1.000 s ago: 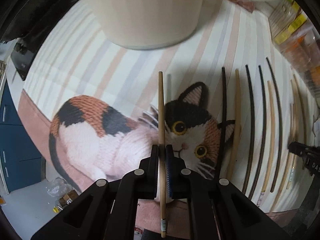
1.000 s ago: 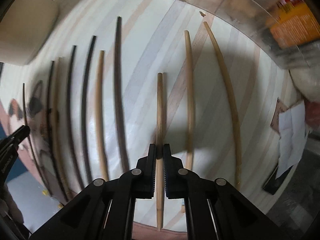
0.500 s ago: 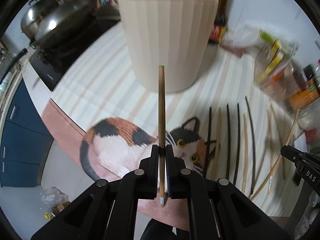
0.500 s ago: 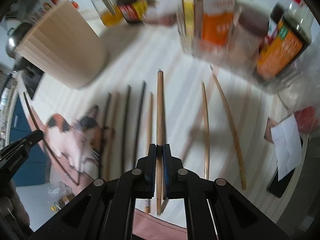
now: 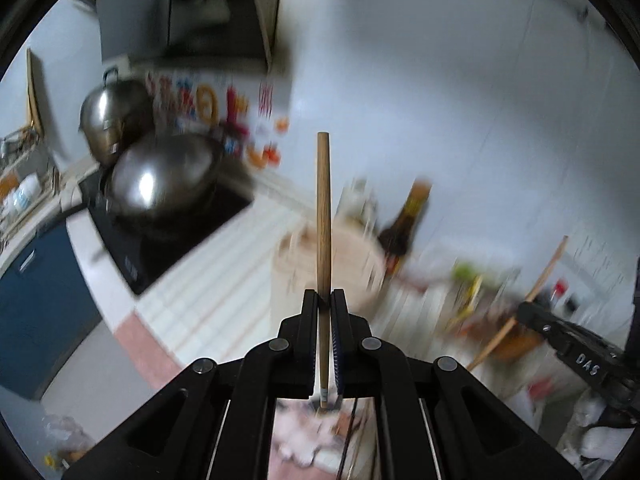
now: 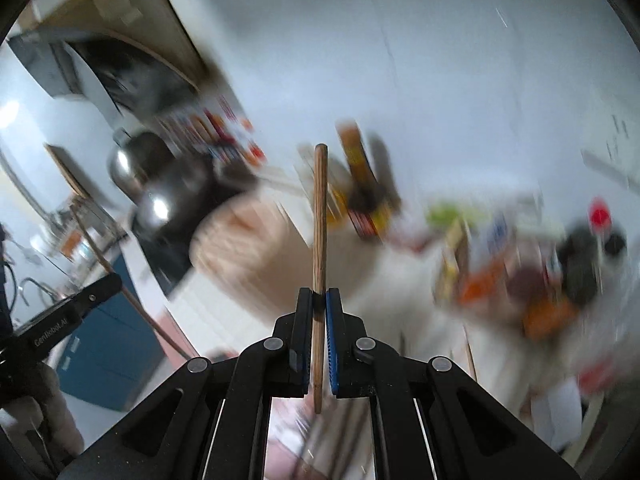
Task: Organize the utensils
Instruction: 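Lift the left gripper's chopstick toward the beige holder while the right gripper carries its chopstick there too, then insert the right gripper's chopstick into the holder and open while the left gripper inserts and releases its own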
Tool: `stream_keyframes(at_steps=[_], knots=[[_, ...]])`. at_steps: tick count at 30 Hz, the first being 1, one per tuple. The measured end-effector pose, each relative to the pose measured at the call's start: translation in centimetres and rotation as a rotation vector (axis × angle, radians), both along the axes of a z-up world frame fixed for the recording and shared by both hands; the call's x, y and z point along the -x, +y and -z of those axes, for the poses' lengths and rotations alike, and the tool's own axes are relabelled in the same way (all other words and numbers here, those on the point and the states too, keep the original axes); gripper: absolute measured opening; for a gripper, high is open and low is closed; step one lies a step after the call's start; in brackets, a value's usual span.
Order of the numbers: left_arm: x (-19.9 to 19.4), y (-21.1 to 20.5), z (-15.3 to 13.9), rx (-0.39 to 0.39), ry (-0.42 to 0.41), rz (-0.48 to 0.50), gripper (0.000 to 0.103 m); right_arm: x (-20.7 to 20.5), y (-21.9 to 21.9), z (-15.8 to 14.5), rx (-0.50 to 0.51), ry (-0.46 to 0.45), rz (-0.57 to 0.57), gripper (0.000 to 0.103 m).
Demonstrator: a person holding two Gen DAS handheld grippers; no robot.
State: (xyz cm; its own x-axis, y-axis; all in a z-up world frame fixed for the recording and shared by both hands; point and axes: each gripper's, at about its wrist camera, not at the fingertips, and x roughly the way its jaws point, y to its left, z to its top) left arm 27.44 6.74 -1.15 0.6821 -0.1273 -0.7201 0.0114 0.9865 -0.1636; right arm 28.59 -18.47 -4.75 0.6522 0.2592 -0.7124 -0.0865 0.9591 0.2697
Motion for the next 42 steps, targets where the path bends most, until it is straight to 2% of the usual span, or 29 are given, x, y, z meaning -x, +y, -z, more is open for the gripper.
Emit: stream_keyframes(at_steps=[4,8,12,19,23,30,36,38,40,41,42], knots=[[-4.5,-0.3,-3.9,-0.005,-0.083,-0.006,0.004,-4.5,1.9,-4.0,0.008,-0.083,-0.023,0.007],[-9.4,-0.3,-4.7,0.012,-0.082,-0.015,0.004,-9.3,4.1,-5.6,0.024,-0.114,-0.031,0.007],[-14.0,-0.2,-3.4,0.029,-0.039,-0.024,0.004,-13.0,5.7,-5.1,0.015,-0.104,-0.033,0.007],[-19.3,0.6,1.6,0.088,0.075,-0.042,0.004,-17.7,7.8,-1.5,0.009,-0.052,-0.048,0.007],[-20.6,-0.1,3.8,0.103,0.123,-0.031,0.004,-18.6,8.2,0.4,0.014,-0.025,-0.061,0.007],[-20.3,-1.4,5.6,0.112,0.191,0.016,0.004,-18.7,8.3,2.3,0.025,0.017,-0.083,0.007],[-19.0,-1.6,5.6,0.133,0.248,0.064,0.007,-18.2,8.6,3.2,0.028,0.100,-0.122,0.008],[-18.2,-1.4,4.9,0.115,0.232,0.056,0.010,-17.6,8.1,3.0,0.013,0.109,-0.112,0.014],[-17.4,-0.7,4.2,0.093,0.217,0.033,0.017,-16.7,7.2,2.4,0.002,0.106,-0.090,0.036],[-16.8,-0.3,3.9,0.079,0.209,0.021,0.036,-15.9,6.6,2.1,0.001,0.098,-0.076,0.039],[-15.9,0.2,3.4,0.051,0.190,-0.005,0.068,-15.4,6.2,1.8,0.002,0.095,-0.067,0.044]])
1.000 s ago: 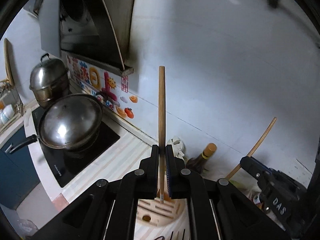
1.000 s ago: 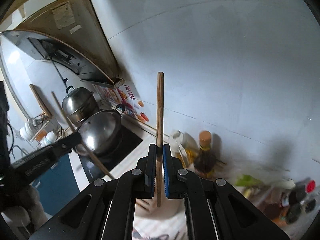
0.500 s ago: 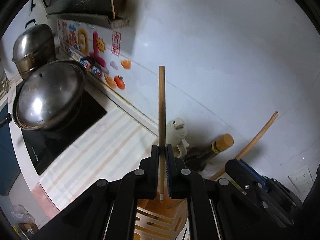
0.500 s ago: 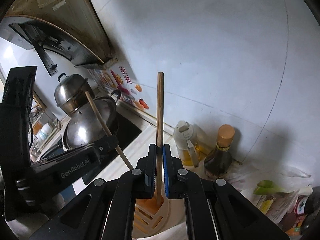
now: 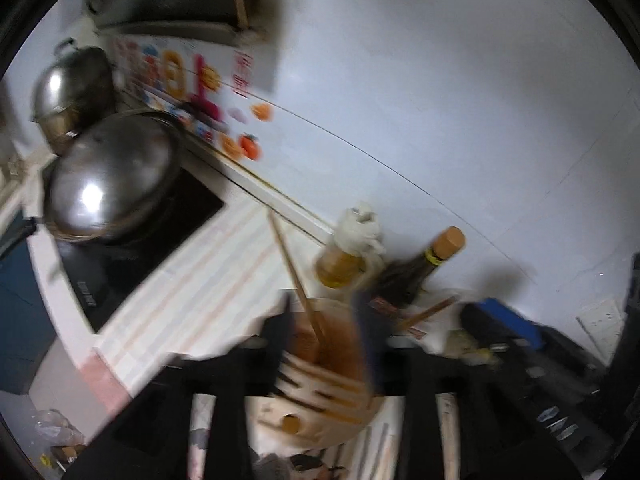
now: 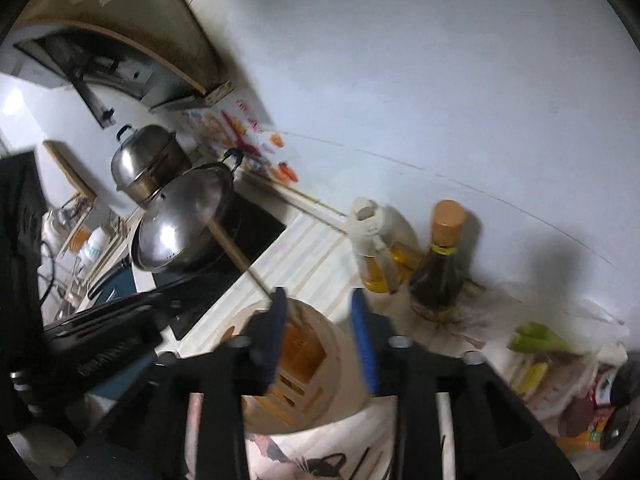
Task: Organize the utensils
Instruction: 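Insert the right gripper's chopstick into the holder and open while the left gripper inserts and releases its own, then lower the left gripper onto a dark brown chopstick and close while the right gripper grasps another dark chopstick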
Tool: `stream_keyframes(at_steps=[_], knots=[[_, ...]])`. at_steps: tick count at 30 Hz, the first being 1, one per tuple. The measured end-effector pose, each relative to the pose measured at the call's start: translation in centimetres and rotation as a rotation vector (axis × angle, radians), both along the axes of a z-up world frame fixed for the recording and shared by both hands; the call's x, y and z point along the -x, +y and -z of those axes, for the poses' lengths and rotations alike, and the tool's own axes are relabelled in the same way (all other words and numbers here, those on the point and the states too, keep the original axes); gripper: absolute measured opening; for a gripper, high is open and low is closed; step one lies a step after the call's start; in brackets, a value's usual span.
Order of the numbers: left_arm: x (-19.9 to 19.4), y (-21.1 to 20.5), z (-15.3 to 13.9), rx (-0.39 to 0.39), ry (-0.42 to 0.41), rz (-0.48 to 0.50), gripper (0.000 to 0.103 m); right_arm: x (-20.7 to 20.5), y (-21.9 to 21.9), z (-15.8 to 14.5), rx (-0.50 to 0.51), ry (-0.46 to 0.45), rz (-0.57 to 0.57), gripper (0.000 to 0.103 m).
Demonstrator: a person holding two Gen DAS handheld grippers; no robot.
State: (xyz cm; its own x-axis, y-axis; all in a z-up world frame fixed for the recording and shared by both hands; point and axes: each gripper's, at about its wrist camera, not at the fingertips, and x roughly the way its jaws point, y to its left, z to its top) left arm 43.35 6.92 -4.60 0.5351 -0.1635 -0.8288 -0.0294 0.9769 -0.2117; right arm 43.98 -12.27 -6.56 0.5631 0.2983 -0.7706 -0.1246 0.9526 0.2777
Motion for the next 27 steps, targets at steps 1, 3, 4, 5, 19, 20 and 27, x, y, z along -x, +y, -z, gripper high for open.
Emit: stream_keyframes(at_steps=[1,3,4,5,19,20,27], knots=[[0.8,0.4,-0.3,-0.023,-0.016,-0.017,0.081,0.8,-0.6,-0.2,0.011,-0.001,0.019,0.051],[2.3,1.2,-0.7,-0.050,-0.052,-0.044,0.088,2.5,-1.7,-0.5,0.024,-0.009,0.053,0.058],[3.2,1.6,-0.6,-0.058,-0.062,-0.055,0.088,3.6,-2.3,-0.5,0.047,-0.013,0.077,0.064],[4.2,2.0,-0.4,-0.058,-0.061,-0.062,0.093,4.4,-2.7,-0.6,0.054,-0.017,0.092,0.067],[14.0,-1.1,9.9,-0.152,0.060,-0.001,0.103,16.4,-8.0,9.5,0.080,0.099,0.249,0.102],[14.5,-1.6,11.0,-0.164,0.082,0.012,0.103,16.9,-8.4,10.9,0.083,0.135,0.256,0.102],[16.4,-5.7,19.0,-0.232,0.223,0.087,0.103,18.7,-10.3,19.2,0.102,0.353,0.266,0.051]])
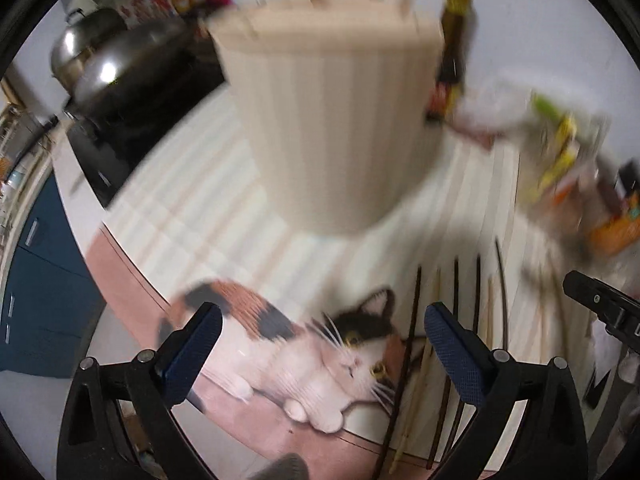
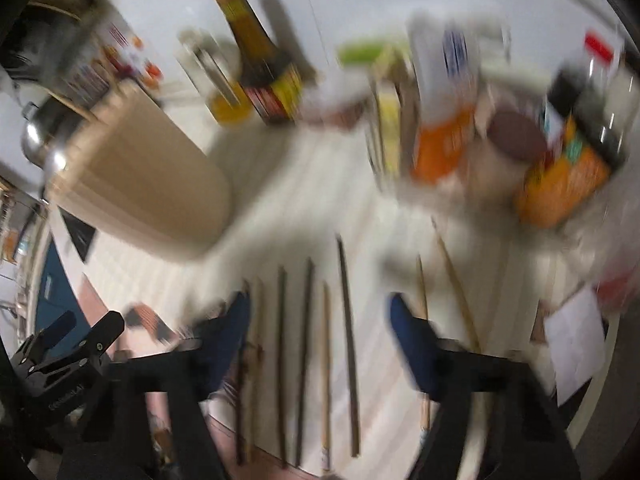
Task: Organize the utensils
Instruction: 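Lower the left gripper onto a dark brown chopstick and close while the right gripper grasps another dark chopstick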
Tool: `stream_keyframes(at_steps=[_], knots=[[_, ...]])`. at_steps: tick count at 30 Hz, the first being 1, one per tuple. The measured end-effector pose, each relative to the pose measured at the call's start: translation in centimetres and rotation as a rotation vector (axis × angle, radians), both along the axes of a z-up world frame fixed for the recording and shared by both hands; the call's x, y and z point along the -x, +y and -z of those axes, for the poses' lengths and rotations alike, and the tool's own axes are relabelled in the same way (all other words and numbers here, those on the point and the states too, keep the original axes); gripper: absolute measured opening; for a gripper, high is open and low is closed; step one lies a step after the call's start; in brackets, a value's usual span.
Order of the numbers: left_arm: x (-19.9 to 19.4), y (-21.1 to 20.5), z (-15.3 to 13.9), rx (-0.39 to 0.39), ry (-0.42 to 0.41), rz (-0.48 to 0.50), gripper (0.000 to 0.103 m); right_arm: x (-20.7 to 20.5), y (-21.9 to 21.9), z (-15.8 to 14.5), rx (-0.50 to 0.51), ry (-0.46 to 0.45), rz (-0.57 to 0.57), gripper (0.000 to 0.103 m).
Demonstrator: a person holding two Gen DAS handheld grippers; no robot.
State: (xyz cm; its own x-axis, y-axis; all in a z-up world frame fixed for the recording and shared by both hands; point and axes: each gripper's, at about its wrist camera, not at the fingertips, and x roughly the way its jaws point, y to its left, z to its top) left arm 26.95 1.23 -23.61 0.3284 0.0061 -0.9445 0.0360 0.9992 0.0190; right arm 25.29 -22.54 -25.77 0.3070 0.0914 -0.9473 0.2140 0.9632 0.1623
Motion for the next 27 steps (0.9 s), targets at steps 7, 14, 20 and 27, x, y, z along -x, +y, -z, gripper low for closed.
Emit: stream_keyframes(at_steps=[7,14,20,27], knots=[[0.2,-3.8,6.8,0.013,0.147,0.106,0.083,0.4,-1.3,5.2,-0.026,0.120,-0.023,0.030],[-0.2,-6.3,10.1,-0.001,0.225,0.187,0.045,-0.9,-0.6,7.9,-0.045,0.195,-0.088,0.030],[-0.4,-6.2,9.5,0.023,0.208,0.150,0.004,-2.6,0.9,10.0,-0.014,0.232,-0.140,0.029],[-0.6,-1.9,9.0,0.086,0.233,-0.010,0.003,-2.0,2.1,9.9,0.041,0.254,-0.178,0.006]])
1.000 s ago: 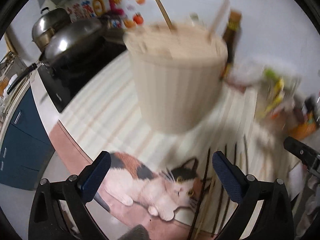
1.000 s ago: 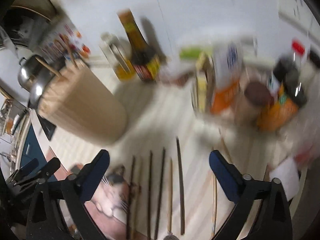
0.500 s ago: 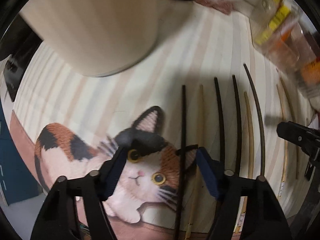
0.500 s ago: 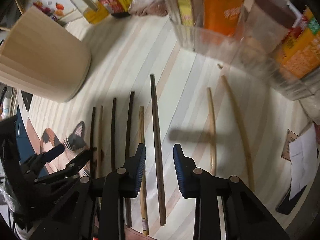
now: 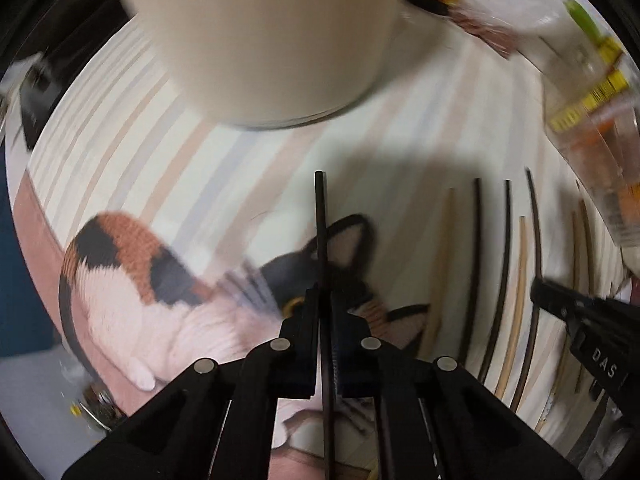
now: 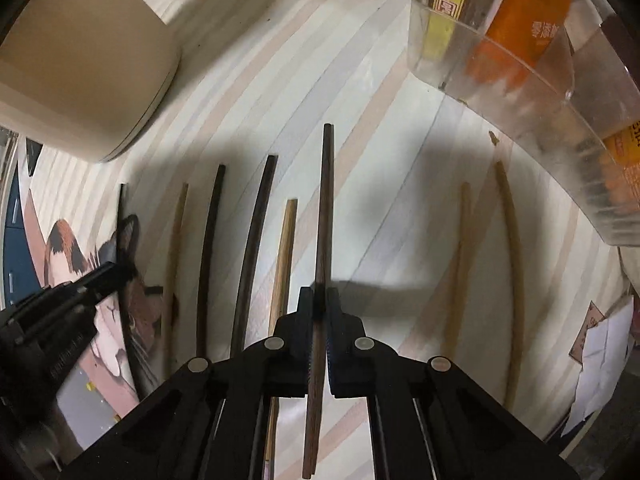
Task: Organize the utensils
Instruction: 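Lower the left gripper onto a dark brown chopstick and close while the right gripper grasps another dark chopstick, then lift the left gripper's dark chopstick toward the holder while the right gripper carries its dark chopstick there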
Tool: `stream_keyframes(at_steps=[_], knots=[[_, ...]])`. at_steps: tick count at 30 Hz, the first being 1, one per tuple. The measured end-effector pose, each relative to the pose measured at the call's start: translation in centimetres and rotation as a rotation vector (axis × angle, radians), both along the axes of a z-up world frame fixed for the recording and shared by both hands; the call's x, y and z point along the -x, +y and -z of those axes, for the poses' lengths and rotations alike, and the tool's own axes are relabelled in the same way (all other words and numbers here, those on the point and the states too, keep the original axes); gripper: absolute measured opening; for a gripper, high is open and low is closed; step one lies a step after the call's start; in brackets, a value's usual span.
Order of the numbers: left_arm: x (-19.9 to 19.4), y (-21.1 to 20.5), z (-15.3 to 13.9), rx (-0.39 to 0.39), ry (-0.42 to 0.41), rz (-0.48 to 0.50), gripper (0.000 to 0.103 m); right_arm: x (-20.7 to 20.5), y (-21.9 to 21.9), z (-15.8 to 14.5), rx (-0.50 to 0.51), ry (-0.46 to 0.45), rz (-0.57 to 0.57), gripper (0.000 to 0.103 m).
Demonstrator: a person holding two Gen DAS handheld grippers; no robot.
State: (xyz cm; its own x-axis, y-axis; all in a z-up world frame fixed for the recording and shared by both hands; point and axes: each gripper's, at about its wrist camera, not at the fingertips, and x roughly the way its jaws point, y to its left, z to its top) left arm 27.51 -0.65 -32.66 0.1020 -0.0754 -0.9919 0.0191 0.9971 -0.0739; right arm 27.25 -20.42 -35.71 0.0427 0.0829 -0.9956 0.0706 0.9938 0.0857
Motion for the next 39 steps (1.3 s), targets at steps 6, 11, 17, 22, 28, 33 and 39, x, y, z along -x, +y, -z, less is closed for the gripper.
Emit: stream_keyframes(at_steps=[6,11,17,22,28,33,39], knots=[[1.9,2.8,-0.3,0.031,0.027,-0.037,0.003,3.5,-0.4,-0.4,-0.013,0.065,0.014,0.006],[2.0,3.2,-0.1,0.037,0.041,-0.001,0.003,5.3,-0.5,-0.8,-0.006,0.106,0.040,0.006],[1.6,2.2,-0.1,0.003,0.031,0.062,0.006,4.0,-0.4,-0.5,0.002,0.203,0.050,0.006],[1.8,0.0,0.3,-0.017,0.024,0.092,0.006,1.7,-1.9,-0.1,-0.006,0.252,0.069,0.006],[1.4,-0.4,0.9,-0.037,0.021,0.121,0.006,1.2,-3.0,-0.3,0.007,0.259,0.075,0.005],[1.9,-0.1,0.9,-0.023,0.005,0.092,0.003,2.7,-1.4,-0.7,0.040,0.161,0.066,0.005],[3.4,1.5,-2.2,0.009,-0.075,0.083,0.003,4.2,-1.3,-4.4,-0.011,0.018,0.107,0.005]])
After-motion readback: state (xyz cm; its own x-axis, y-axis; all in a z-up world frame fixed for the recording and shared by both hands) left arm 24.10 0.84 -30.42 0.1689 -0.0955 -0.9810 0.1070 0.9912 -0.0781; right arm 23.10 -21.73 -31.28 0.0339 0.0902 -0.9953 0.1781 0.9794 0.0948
